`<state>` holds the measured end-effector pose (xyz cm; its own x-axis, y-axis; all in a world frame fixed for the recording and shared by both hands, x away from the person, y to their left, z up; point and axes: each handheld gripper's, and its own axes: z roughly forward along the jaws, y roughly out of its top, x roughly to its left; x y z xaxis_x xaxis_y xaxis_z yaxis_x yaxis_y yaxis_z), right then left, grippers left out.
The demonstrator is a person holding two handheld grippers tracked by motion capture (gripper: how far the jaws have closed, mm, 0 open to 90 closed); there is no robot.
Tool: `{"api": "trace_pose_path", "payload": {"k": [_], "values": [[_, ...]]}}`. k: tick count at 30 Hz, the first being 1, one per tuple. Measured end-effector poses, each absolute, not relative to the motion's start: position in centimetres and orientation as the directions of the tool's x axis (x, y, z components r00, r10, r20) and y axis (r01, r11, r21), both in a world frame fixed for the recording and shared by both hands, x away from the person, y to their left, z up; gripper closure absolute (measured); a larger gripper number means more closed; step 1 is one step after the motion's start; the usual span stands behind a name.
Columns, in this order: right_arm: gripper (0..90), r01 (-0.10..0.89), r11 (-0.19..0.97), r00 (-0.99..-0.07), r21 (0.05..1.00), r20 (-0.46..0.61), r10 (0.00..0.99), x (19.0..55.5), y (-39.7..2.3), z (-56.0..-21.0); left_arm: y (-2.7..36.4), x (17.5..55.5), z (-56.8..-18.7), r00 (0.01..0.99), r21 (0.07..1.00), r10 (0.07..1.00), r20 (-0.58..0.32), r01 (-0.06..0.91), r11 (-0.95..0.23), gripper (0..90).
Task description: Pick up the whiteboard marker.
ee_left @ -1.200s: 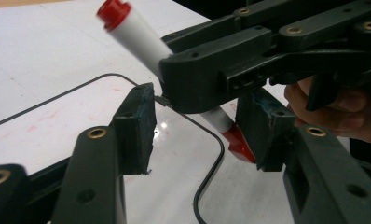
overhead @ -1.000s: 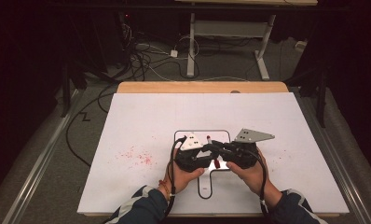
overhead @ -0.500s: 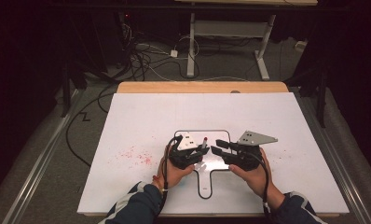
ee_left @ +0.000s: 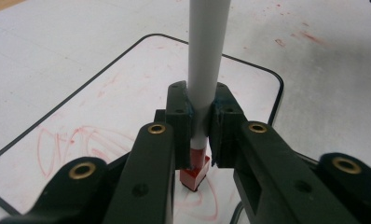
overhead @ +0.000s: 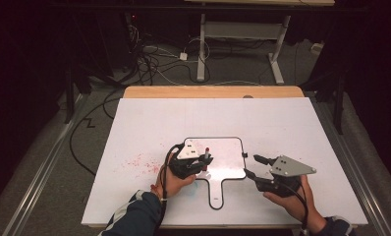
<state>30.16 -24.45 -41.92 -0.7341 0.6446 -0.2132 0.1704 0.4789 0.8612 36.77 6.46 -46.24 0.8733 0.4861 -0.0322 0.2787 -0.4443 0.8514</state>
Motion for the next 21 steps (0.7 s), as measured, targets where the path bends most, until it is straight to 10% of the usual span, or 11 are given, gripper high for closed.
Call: {"api": "trace_pose_path", "payload": {"k": [21], "values": [[35.6, 0.205, 0.471, -0.681, 0.858, -0.221, 0.699, 28.3, -28.8, -43.5, 6.6, 36.2, -45.7, 0.881, 0.819, 0.473, -0.008, 0.277, -0.502, 78.6]]}}
